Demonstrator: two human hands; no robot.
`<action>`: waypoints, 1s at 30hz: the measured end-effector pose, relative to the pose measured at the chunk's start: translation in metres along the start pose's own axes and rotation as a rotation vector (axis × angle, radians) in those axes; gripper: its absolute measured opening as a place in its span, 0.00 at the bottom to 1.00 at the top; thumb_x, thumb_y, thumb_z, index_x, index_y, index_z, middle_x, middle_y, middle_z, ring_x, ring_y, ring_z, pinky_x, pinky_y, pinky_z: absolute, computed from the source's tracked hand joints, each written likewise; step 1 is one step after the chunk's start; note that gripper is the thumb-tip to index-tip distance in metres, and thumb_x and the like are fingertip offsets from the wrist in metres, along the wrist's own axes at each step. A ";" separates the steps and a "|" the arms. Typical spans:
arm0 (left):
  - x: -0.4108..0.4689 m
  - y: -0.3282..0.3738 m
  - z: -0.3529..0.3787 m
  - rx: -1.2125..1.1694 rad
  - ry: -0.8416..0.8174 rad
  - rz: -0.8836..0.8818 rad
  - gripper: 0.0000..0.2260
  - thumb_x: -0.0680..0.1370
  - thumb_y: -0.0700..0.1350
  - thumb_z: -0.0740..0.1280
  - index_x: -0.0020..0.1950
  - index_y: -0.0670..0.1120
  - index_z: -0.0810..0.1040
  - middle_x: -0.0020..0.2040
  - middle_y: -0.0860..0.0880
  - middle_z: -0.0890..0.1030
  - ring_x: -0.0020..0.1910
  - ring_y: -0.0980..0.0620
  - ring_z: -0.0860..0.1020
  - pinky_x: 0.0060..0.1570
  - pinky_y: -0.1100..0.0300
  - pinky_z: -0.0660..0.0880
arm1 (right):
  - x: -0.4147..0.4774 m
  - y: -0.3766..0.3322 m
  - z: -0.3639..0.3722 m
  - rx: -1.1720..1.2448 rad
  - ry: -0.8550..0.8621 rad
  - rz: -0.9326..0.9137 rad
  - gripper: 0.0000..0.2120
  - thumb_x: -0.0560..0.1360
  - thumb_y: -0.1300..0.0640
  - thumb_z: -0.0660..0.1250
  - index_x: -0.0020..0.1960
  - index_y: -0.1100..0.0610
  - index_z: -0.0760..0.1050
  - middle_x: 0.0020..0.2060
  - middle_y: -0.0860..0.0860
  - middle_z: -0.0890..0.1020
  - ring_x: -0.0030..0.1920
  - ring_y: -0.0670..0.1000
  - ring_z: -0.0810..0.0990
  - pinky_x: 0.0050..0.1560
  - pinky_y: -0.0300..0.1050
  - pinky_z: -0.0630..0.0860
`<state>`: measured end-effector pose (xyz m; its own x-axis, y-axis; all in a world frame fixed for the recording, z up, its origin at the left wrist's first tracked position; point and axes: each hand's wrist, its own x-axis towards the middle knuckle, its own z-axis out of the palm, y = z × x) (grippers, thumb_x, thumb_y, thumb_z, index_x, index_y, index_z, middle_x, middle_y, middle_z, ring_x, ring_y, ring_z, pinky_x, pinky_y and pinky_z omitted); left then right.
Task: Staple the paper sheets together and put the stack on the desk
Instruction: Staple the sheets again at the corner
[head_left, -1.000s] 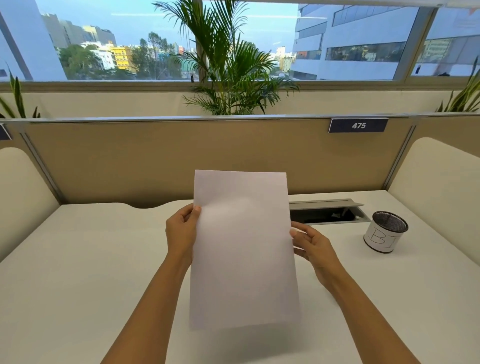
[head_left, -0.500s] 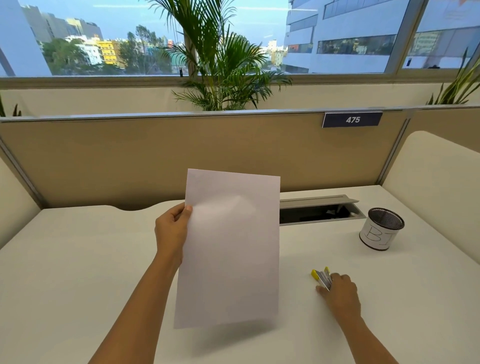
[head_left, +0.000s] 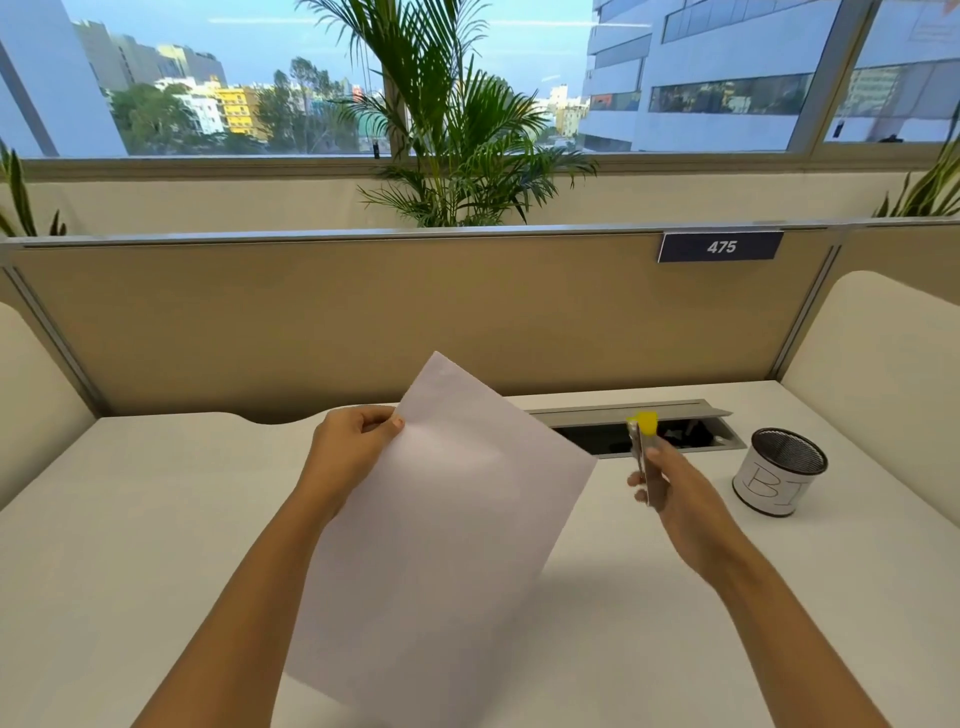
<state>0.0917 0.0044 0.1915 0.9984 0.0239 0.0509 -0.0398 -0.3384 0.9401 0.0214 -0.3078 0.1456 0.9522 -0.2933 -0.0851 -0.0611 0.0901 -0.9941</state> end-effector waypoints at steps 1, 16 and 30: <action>-0.002 0.003 0.000 0.026 -0.026 0.007 0.06 0.77 0.44 0.65 0.46 0.49 0.83 0.46 0.48 0.85 0.47 0.47 0.82 0.53 0.49 0.78 | -0.001 -0.015 0.006 -0.028 -0.041 -0.026 0.13 0.80 0.50 0.54 0.55 0.56 0.73 0.38 0.52 0.76 0.40 0.50 0.72 0.42 0.43 0.68; -0.018 0.019 0.005 0.141 -0.164 0.048 0.07 0.77 0.43 0.66 0.49 0.48 0.84 0.44 0.52 0.85 0.45 0.52 0.82 0.46 0.57 0.77 | 0.007 -0.080 0.077 -0.666 -0.313 -0.379 0.20 0.73 0.43 0.65 0.62 0.49 0.74 0.57 0.49 0.77 0.57 0.46 0.76 0.56 0.40 0.72; -0.021 0.023 0.001 0.169 -0.246 0.082 0.07 0.76 0.42 0.67 0.48 0.48 0.84 0.44 0.50 0.85 0.44 0.51 0.83 0.47 0.56 0.77 | 0.008 -0.090 0.085 -0.737 -0.451 -0.402 0.21 0.70 0.48 0.71 0.62 0.49 0.76 0.55 0.44 0.79 0.57 0.43 0.77 0.58 0.36 0.71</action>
<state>0.0701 -0.0044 0.2117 0.9726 -0.2315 0.0223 -0.1345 -0.4817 0.8659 0.0602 -0.2374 0.2399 0.9594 0.2367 0.1531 0.2689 -0.6054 -0.7491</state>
